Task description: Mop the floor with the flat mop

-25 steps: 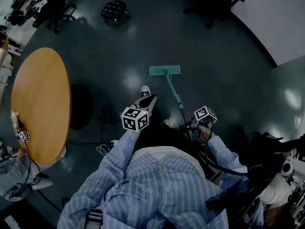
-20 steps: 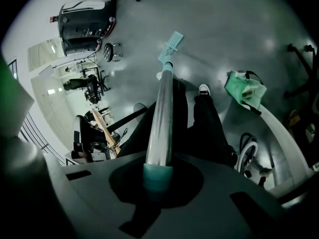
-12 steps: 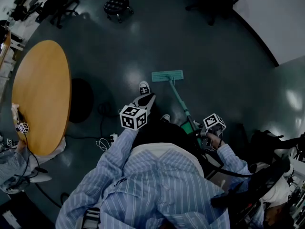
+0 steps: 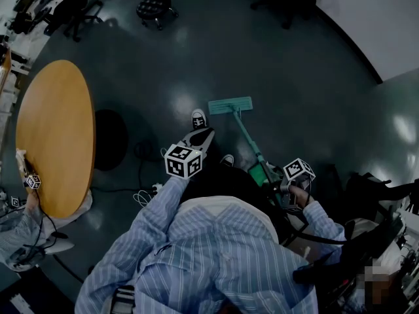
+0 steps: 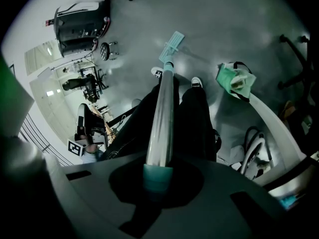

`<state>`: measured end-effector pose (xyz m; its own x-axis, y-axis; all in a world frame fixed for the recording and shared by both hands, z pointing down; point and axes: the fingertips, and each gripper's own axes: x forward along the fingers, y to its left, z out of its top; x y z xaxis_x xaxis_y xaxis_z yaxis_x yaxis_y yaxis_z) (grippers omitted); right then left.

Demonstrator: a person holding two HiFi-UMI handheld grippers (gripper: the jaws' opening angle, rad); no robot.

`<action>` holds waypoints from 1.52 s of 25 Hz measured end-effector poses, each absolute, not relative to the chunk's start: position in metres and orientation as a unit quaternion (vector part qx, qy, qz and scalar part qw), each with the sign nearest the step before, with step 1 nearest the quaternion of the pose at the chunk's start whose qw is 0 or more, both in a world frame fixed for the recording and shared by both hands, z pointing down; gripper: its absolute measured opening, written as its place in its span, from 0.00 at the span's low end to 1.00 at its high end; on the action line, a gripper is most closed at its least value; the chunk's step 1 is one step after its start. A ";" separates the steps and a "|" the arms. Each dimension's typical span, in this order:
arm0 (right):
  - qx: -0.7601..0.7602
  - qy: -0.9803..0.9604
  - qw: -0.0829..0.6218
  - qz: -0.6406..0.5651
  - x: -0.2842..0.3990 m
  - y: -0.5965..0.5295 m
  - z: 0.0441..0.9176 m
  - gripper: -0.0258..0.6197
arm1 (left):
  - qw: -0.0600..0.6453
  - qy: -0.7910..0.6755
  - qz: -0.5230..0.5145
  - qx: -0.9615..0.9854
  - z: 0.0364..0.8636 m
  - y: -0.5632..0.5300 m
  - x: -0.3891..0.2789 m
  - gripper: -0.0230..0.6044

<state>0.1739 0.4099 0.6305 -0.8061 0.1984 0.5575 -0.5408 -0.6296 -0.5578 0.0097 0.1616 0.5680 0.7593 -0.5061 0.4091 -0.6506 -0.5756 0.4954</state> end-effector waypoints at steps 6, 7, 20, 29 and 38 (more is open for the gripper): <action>0.228 -0.384 0.223 0.867 0.171 0.384 0.638 0.07 | 0.326 -0.328 0.118 0.878 0.571 0.151 0.012 0.06; 0.228 -0.385 0.220 0.867 0.170 0.375 0.640 0.07 | 0.327 -0.328 0.119 0.878 0.572 0.148 0.013 0.06; 0.232 -0.395 0.199 0.866 0.151 0.231 0.654 0.07 | 0.337 -0.330 0.127 0.873 0.576 0.068 0.009 0.06; 0.236 -0.396 0.187 0.867 0.130 0.094 0.659 0.07 | 0.334 -0.347 0.122 0.868 0.578 -0.041 -0.013 0.06; 0.242 -0.401 0.180 0.865 0.112 -0.037 0.671 0.07 | 0.347 -0.361 0.112 0.858 0.581 -0.143 -0.038 0.06</action>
